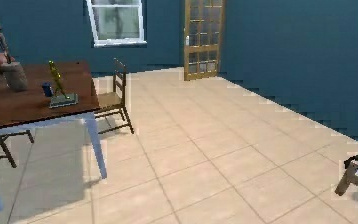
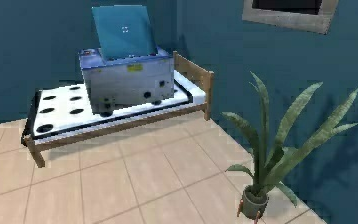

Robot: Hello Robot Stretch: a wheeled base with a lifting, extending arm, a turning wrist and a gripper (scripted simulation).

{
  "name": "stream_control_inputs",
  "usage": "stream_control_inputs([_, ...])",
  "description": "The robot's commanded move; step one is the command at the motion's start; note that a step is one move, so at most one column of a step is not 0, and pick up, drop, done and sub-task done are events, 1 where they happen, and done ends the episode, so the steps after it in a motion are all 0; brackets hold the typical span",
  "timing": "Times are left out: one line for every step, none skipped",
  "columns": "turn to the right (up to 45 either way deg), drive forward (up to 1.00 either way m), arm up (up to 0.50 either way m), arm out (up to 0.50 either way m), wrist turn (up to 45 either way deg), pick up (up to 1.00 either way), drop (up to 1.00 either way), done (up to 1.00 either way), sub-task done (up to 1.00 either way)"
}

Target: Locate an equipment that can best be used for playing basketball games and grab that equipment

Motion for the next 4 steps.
stream_control_inputs([0.0,1.0,0.0,0.0,0.0,0.0,0.0,0.0,0.0])
stream_control_inputs([0.0,1.0,0.0,0.0,0.0,0.0,0.0,0.0,0.0])
stream_control_inputs([3.0,0.0,0.0,0.0,0.0,0.0,0.0,0.0,0.0])
stream_control_inputs([0.0,0.1,0.0,0.0,0.0,0.0,0.0,0.0,0.0])
